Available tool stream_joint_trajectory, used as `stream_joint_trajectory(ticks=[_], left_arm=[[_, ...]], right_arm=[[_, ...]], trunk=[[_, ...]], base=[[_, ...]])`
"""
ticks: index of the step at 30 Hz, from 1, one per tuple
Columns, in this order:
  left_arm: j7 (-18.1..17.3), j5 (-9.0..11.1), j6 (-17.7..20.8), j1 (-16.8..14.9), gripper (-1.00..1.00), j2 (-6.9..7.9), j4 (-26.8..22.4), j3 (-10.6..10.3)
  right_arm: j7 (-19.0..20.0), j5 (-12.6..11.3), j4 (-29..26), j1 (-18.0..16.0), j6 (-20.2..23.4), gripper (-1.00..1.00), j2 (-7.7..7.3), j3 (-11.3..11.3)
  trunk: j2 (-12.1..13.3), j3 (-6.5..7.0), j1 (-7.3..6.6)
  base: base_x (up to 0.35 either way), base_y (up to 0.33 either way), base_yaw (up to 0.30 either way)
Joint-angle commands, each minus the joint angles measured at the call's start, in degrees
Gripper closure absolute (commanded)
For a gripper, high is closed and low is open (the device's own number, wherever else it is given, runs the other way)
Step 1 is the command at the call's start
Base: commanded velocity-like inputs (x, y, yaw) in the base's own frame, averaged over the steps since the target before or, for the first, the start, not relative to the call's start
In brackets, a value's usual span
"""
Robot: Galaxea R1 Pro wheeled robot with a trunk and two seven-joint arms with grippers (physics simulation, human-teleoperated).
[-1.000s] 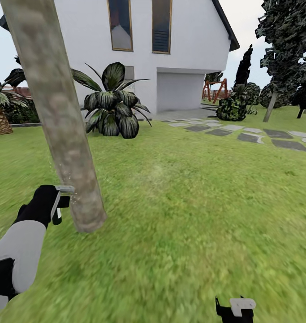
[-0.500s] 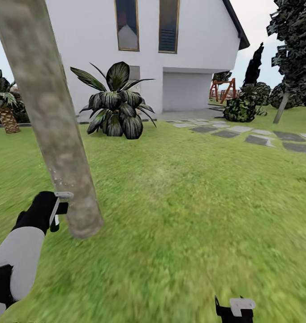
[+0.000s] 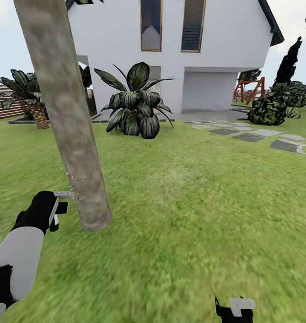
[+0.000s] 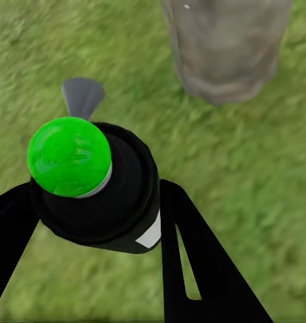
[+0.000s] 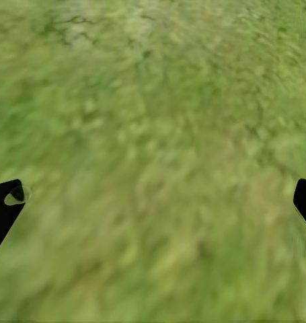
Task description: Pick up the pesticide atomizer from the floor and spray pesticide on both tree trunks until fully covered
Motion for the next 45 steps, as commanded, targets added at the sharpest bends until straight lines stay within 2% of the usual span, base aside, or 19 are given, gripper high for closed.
stream_joint_trajectory(ticks=[1,9,25,31,45], left_arm=[[0.03,-0.04,-0.01,0.0,1.0,-0.03,0.18,0.0],[0.05,0.04,-0.02,0.0,1.0,-0.68,0.3,-0.05],[0.05,-0.13,-0.08,0.0,1.0,0.15,-0.23,0.12],[0.05,-0.11,-0.09,0.0,1.0,-0.33,-0.3,0.25],[0.11,-0.13,-0.18,0.0,1.0,-0.28,-0.32,0.26]], right_arm=[[0.0,0.0,0.0,0.0,0.0,-1.0,0.0,0.0],[0.01,0.0,-0.04,0.0,0.0,-1.0,0.0,0.0],[-0.03,-0.05,-0.09,0.0,0.0,-1.0,-0.09,0.0],[-0.03,0.0,-0.06,0.0,0.0,-1.0,0.0,0.0],[0.06,0.0,0.0,0.0,0.0,-1.0,0.0,0.0]], trunk=[[0.0,0.0,0.0],[0.0,0.0,0.0],[0.0,0.0,0.0],[0.0,0.0,0.0],[0.0,0.0,0.0]], base=[[0.126,-0.271,0.141],[0.168,-0.25,0.014],[0.082,-0.266,0.0],[0.079,-0.269,0.241],[0.127,-0.269,0.266]])
